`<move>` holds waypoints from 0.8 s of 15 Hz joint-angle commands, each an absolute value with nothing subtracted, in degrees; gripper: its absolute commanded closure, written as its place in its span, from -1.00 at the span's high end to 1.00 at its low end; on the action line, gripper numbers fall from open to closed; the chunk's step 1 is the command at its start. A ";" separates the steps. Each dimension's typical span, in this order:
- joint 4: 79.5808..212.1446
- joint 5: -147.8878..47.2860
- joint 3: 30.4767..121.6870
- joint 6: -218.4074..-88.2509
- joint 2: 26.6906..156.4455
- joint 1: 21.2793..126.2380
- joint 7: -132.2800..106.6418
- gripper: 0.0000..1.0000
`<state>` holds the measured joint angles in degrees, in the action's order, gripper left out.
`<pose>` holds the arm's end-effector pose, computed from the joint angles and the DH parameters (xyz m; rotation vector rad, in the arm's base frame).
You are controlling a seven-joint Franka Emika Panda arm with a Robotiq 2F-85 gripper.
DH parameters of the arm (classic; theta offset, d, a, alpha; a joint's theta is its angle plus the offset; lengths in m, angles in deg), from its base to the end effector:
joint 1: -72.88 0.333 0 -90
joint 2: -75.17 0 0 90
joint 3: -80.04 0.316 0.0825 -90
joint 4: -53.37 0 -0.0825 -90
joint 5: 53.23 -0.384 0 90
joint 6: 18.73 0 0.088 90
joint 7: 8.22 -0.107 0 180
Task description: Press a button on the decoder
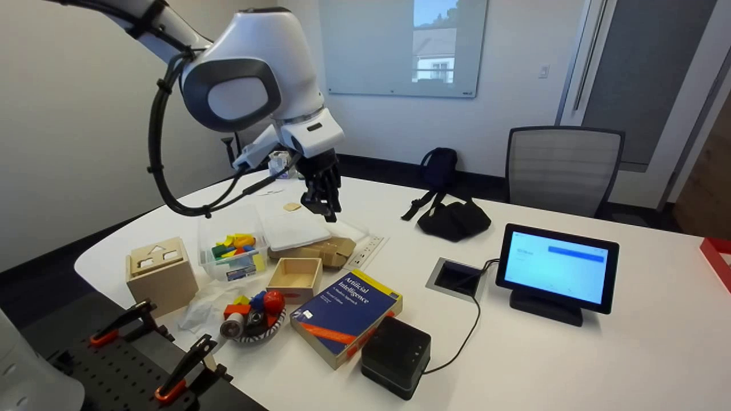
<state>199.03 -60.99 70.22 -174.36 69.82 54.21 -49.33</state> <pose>0.4147 -0.2302 0.3316 -2.3598 1.8545 -0.3826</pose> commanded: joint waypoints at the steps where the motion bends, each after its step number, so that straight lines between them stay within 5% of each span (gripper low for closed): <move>1: 198.57 -60.20 67.31 -178.86 76.35 53.52 -52.13 -0.98; 12: 189.96 -75.78 64.17 -179.54 91.40 53.64 -47.93 -1.00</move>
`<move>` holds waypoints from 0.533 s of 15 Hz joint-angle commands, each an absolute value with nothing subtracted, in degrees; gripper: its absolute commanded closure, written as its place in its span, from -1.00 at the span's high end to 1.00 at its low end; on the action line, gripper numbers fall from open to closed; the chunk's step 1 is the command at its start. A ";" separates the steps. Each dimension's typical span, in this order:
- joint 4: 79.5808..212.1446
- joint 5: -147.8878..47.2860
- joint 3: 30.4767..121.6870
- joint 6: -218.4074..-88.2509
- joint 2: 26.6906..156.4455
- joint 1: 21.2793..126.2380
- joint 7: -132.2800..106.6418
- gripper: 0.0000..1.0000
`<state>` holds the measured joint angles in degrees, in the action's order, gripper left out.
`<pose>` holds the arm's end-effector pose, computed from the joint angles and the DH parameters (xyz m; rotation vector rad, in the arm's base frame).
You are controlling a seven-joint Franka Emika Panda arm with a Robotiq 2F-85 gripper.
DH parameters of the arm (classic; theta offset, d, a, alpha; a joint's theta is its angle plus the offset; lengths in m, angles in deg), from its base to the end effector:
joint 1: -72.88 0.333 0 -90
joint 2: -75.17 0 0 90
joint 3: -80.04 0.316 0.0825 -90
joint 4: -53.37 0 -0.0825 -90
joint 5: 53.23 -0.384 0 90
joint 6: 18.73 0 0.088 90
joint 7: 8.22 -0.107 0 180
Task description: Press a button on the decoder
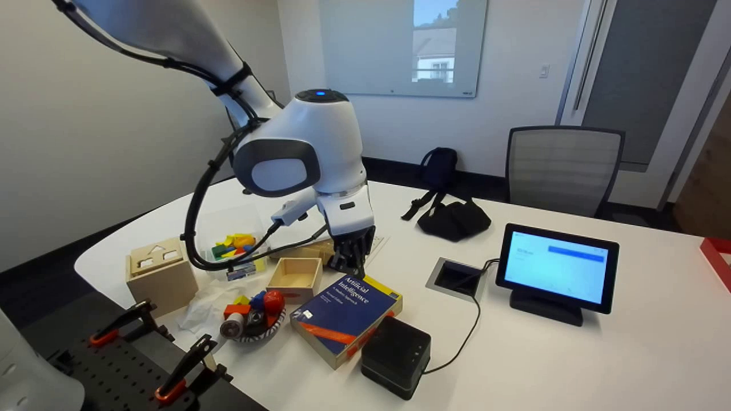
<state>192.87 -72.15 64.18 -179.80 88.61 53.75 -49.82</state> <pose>0.4012 -0.3038 0.2276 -2.0971 2.2227 -0.2353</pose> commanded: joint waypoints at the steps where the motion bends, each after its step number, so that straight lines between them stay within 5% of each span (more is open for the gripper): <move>1: 189.03 -76.76 64.35 -179.40 92.37 53.45 -47.66 -1.00; 8: 183.45 -82.09 64.79 -178.69 99.12 51.13 -45.63 -1.00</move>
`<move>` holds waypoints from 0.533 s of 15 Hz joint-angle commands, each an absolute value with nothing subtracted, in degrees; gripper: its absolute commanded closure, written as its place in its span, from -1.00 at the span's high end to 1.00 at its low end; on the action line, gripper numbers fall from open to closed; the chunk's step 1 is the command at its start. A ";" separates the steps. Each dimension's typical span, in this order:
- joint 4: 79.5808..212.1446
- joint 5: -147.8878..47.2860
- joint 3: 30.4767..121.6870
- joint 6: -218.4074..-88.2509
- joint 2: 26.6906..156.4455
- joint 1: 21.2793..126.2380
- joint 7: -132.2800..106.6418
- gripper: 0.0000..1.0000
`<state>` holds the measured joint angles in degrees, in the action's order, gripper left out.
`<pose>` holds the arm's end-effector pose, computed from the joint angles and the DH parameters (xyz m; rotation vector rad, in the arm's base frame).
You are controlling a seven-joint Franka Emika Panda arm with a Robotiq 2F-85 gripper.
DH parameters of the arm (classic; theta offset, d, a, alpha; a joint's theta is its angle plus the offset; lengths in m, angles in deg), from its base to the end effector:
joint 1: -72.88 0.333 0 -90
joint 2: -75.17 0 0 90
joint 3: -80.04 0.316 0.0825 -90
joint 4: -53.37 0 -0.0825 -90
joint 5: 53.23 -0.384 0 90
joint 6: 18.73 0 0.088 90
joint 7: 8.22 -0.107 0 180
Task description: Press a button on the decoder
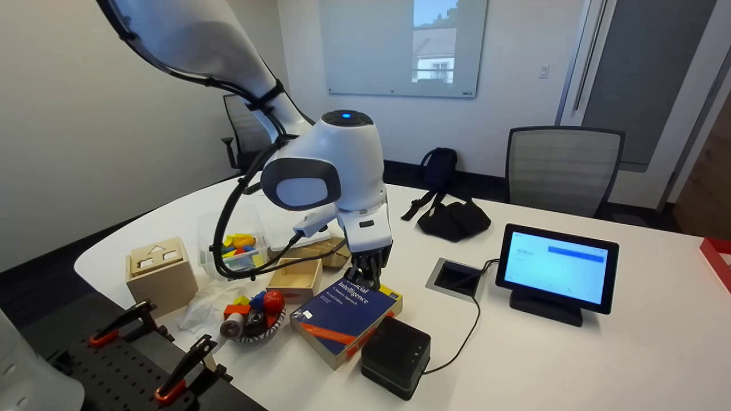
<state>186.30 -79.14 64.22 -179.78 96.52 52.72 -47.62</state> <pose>0.4148 -0.3322 0.1987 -2.0041 2.3013 -0.2219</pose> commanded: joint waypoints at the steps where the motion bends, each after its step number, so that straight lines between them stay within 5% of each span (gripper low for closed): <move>1: 183.02 -82.52 64.62 -178.18 99.29 50.94 -46.21 -1.00; 8: 183.54 -81.40 63.52 -179.38 99.72 52.10 -47.28 -0.98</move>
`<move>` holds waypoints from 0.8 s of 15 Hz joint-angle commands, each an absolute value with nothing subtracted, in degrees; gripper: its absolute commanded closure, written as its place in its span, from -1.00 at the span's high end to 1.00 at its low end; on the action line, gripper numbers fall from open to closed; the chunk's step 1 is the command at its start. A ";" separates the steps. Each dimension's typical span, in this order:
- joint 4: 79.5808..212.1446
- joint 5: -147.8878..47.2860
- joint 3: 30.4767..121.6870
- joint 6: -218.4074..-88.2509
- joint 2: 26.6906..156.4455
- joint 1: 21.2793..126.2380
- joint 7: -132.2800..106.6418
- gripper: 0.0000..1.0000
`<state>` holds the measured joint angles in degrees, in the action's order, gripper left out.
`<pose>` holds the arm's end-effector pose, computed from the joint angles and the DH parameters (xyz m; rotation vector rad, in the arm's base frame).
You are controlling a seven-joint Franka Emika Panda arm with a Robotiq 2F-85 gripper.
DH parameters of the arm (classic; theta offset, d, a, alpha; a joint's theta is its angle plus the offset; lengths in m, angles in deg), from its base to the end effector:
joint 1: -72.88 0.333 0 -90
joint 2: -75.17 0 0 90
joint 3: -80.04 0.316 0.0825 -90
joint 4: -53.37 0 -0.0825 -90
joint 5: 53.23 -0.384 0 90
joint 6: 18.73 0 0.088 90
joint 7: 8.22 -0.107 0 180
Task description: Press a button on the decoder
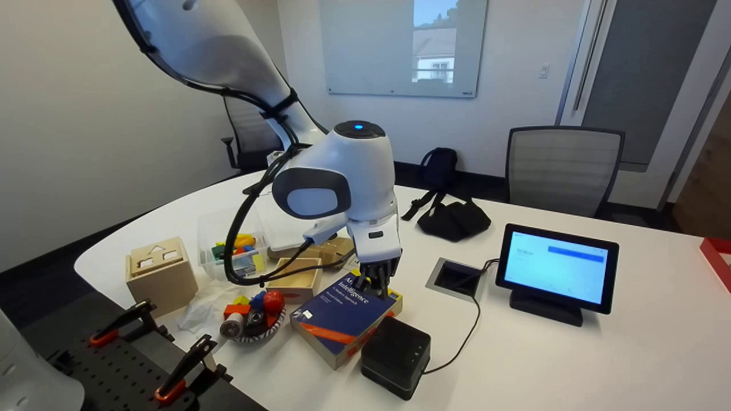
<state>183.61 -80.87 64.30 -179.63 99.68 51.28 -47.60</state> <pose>0.4146 -0.3494 0.1860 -1.9541 2.3495 -0.2152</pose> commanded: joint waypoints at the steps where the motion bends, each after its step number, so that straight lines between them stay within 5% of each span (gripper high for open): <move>1: 183.54 -81.40 63.52 -179.38 99.72 52.10 -47.28 -1.00; 12: 177.03 -81.38 63.51 -178.56 108.84 50.61 -47.07 -1.00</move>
